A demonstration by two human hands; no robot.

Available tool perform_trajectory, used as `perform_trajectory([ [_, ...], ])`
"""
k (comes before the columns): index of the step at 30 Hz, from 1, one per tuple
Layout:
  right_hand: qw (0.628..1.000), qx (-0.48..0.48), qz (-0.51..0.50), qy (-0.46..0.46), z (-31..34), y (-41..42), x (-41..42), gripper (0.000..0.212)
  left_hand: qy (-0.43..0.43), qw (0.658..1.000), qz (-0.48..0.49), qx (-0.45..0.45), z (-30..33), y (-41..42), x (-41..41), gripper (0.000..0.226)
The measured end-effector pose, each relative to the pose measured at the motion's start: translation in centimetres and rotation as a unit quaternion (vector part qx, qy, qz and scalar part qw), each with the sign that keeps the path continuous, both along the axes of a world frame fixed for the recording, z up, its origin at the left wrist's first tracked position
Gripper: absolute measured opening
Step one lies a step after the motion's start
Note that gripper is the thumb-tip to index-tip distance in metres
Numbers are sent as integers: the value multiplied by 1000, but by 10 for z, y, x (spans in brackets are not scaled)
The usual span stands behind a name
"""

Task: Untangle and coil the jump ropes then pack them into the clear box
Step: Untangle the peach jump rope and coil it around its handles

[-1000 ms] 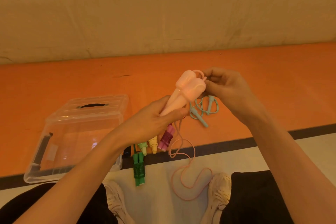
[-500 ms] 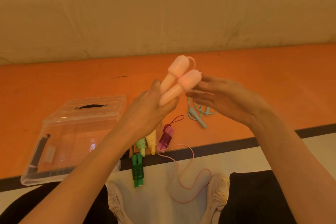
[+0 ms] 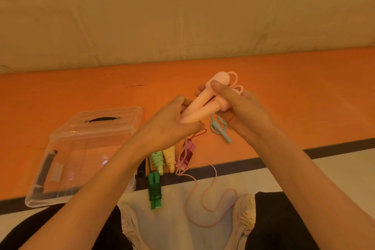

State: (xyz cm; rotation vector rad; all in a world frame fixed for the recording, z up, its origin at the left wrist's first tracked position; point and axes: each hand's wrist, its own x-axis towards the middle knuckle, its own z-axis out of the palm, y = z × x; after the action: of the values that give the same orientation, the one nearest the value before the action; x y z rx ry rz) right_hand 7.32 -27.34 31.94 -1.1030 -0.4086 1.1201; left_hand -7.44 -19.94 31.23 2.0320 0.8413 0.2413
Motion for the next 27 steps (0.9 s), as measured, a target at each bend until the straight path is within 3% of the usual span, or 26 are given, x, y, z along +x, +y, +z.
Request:
perform_trajectory([
  [4, 1000, -10, -16, 11, -1, -2, 1, 35, 31, 994, -37, 98, -5, 1, -6, 29],
  [8, 1000, -1, -20, 19, -1, -1, 3, 35, -19, 999, -40, -12, 0, 0, -5, 44],
  [10, 1000, -3, -20, 20, -1, -1, 4, 29, -40, 997, -41, -44, 3, 0, -4, 38],
  [13, 999, -13, -18, 32, -2, -1, 3, 21, -45, 997, -42, -40, 2, 0, -5, 26],
  [18, 998, -27, -13, 51, -7, 0, 0, 34, -7, 993, -69, -96, 3, 4, -10, 28],
  [22, 996, -27, -17, 82, -10, 2, 2, 34, -2, 996, -65, -66, 3, 2, -10, 33],
  [24, 993, -22, -2, 114, -14, 3, 6, 53, -4, 997, -58, -59, 2, 2, -9, 35],
  [27, 984, -45, 132, 111, -23, 0, 7, 103, -22, 997, -16, -73, 1, 8, -10, 34],
])
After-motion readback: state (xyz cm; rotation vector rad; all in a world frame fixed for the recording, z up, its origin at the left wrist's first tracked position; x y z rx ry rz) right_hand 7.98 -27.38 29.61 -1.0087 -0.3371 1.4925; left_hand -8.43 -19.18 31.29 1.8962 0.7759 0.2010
